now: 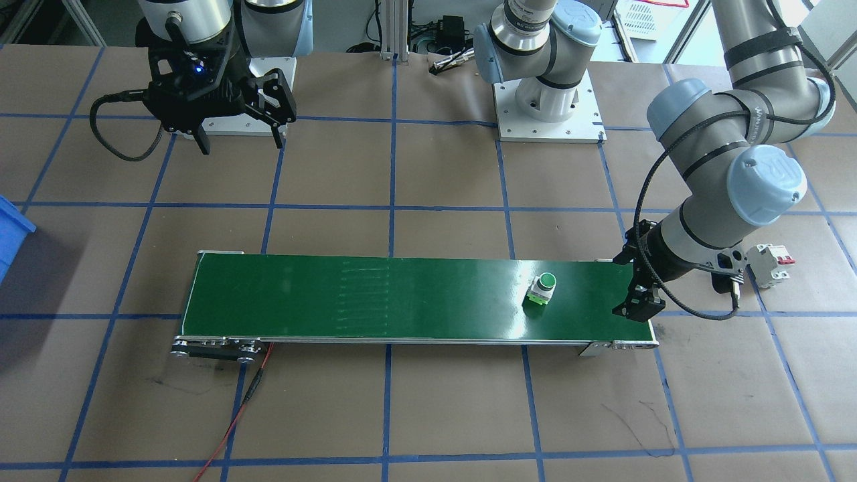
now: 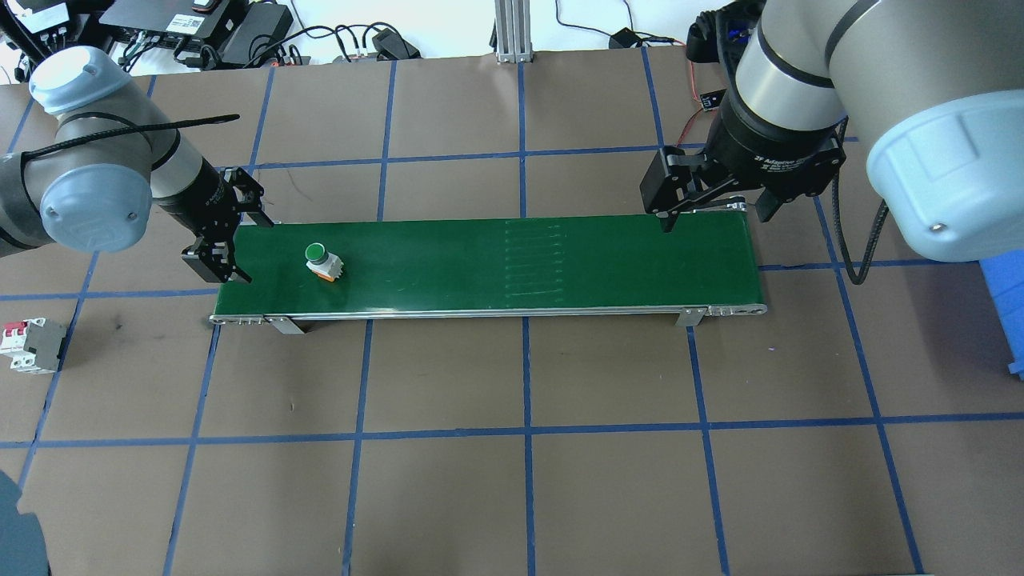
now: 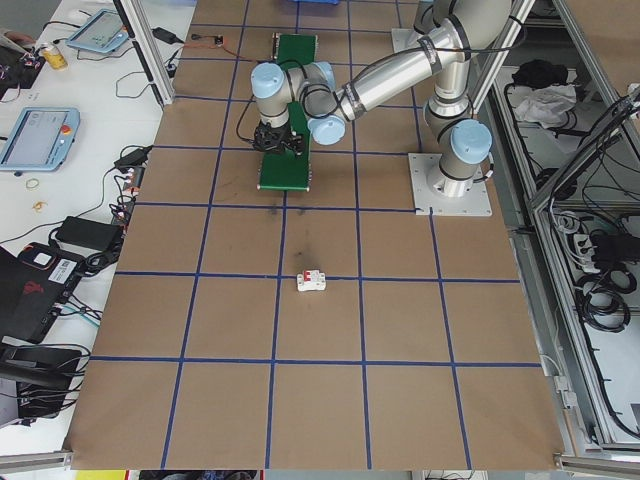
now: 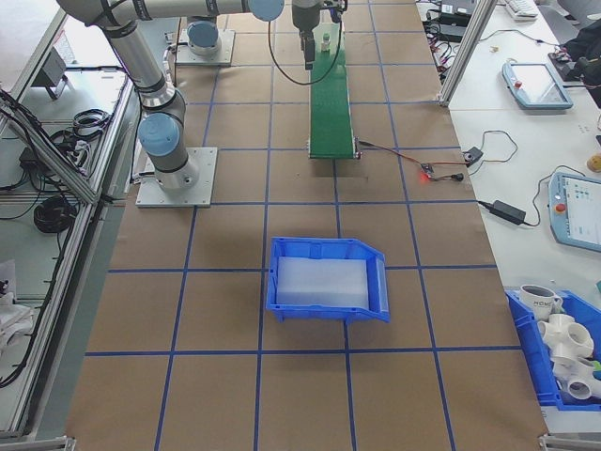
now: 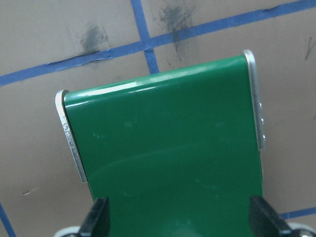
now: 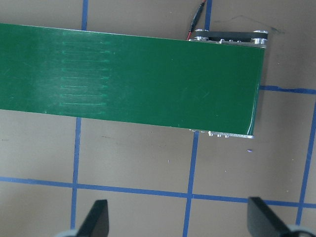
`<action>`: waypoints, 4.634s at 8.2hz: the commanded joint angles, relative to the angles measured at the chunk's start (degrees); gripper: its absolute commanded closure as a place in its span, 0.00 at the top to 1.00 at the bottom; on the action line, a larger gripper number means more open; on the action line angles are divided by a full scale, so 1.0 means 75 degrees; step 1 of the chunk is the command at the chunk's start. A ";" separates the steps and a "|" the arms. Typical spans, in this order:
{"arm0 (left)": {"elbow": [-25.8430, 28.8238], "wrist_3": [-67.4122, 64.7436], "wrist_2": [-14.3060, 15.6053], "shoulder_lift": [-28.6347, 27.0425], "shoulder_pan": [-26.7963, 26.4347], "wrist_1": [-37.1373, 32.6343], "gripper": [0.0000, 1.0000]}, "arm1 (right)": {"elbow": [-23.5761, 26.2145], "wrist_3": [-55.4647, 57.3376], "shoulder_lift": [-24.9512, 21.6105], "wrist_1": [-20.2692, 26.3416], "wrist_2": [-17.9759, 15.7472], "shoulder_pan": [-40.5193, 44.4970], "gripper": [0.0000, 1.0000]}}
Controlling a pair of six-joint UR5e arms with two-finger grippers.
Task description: Move button from left to right
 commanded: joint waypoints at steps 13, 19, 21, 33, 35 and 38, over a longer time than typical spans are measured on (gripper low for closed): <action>0.3938 0.6491 0.0863 0.1853 -0.2323 -0.3997 1.00 | 0.0464 0.2369 0.2688 -0.2265 0.0414 0.0357 0.97; 0.3938 0.6491 0.0874 0.1876 -0.2347 -0.3998 1.00 | 0.0464 0.3614 0.2886 -0.3121 0.1024 0.0944 1.00; 0.3926 0.6502 0.0874 0.1888 -0.2335 -0.3998 1.00 | 0.0464 0.3555 0.3307 -0.3133 0.0814 0.0933 0.95; 0.3949 0.6502 0.0875 0.1981 -0.2335 -0.4198 1.00 | 0.0090 -0.5219 0.1952 -0.1562 -0.1339 -0.3445 0.00; 0.3903 0.6466 0.0886 0.2157 -0.2312 -0.4209 1.00 | -0.0168 -0.7731 0.1903 -0.1610 -0.1437 -0.4721 0.00; 0.3891 0.6491 0.0851 0.2146 -0.2359 -0.4209 1.00 | -0.0204 -1.2027 0.2136 -0.2729 -0.1343 -0.6422 0.00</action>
